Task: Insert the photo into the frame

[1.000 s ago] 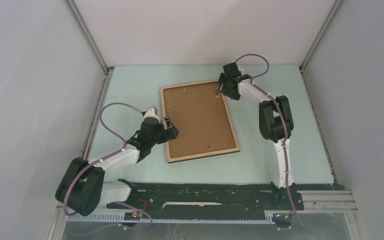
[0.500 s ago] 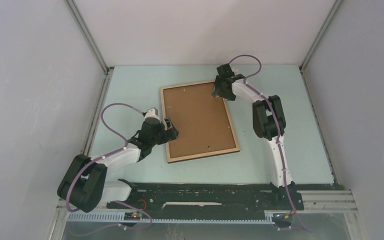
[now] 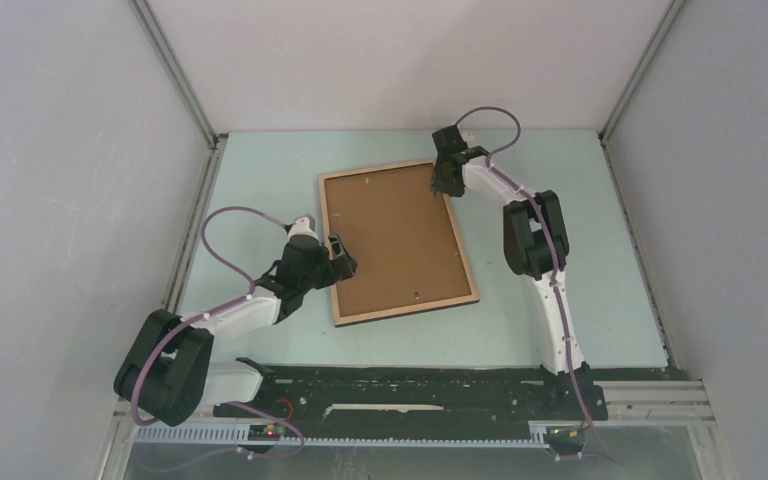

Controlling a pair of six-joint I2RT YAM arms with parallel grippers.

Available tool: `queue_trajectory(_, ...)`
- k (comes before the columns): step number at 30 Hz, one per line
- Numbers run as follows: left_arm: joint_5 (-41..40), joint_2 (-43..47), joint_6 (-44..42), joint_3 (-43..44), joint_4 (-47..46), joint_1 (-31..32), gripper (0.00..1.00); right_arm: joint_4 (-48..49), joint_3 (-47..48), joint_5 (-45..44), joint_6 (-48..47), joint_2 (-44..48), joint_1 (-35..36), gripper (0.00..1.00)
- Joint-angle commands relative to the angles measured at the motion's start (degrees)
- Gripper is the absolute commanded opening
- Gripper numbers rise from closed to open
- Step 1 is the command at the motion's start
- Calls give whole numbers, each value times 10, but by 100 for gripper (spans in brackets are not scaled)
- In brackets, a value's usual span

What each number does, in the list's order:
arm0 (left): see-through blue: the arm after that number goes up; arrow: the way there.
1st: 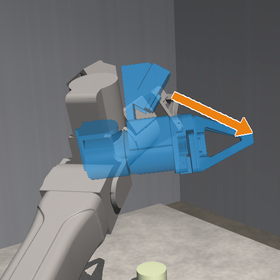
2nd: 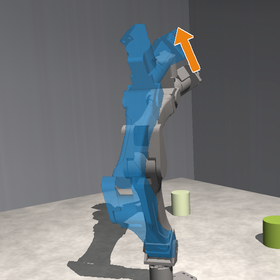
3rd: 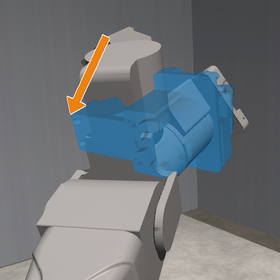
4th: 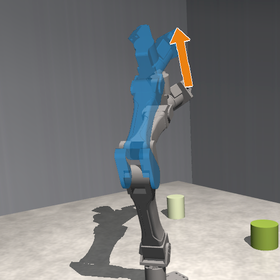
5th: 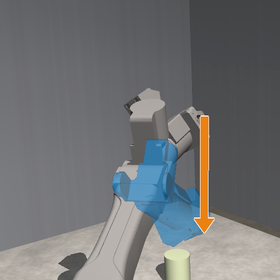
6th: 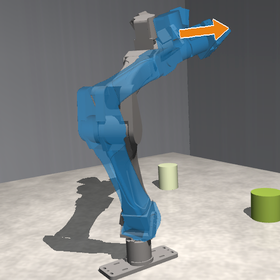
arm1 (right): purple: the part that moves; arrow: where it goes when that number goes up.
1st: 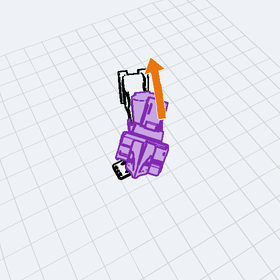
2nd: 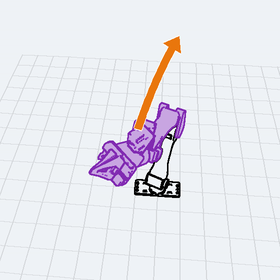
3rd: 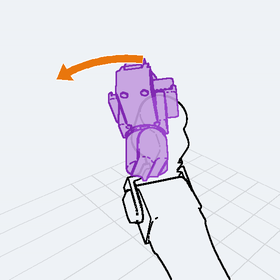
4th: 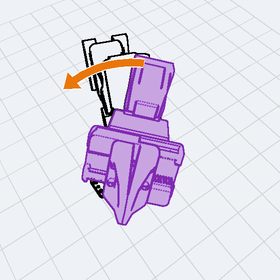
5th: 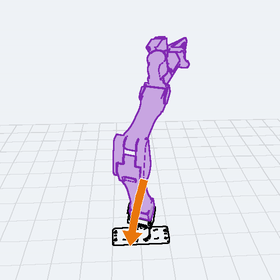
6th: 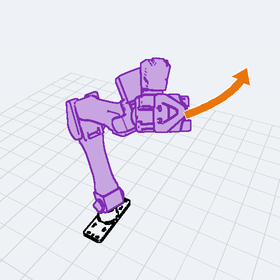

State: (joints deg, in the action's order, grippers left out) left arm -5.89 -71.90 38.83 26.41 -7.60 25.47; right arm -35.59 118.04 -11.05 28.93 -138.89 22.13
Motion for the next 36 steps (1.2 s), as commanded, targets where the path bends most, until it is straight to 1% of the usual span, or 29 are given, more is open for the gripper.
queue_trajectory(1, -11, 16, 5, 5, -18, -2, 94, 7, -36, 19, -14, 21, 6, 42)
queue_trajectory(7, -9, 18, 6, 5, -16, -2, 94, 12, -51, 37, -21, 26, 0, 22)
queue_trajectory(9, -10, 18, 6, 4, -15, -2, 94, 15, -52, 44, -23, 27, -2, 18)
queue_trajectory(11, -10, 18, 7, 4, -16, -2, 94, 20, -55, 55, -27, 31, -5, 19)
queue_trajectory(13, -10, 20, 6, 4, -15, -2, 94, 35, -63, 55, -29, 42, -5, 22)
queue_trajectory(16, -8, 18, 7, 5, -15, -2, 94, 51, -70, 41, -32, 61, -4, 45)
queue_trajectory(18, -7, 17, 6, 7, -14, -2, 94, 63, -78, 26, -36, 76, -1, 53)
queue_trajectory(20, -6, 16, 6, 7, -15, -2, 94, 81, -94, 20, -39, 89, 3, 59)
queue_trajectory(22, -6, 15, 6, 7, -13, -2, 94, 86, -98, 22, -42, 90, 6, 63)
queue_trajectory(26, -6, 18, 7, 7, -15, -2, 94, 57, -69, 19, -44, 70, 9, 65)
queue_trajectory(29, -6, 20, 6, 4, -17, -2, 94, 67, -78, 19, -44, 78, 10, 67)
queue_trajectory(31, -5, 20, 6, 4, -17, -2, 94, 72, -77, 20, -42, 78, 11, 70)
queue_trajectory(36, -3, 19, 6, 6, -17, -2, 94, 39, -15, 3, -29, 40, 12, 73)
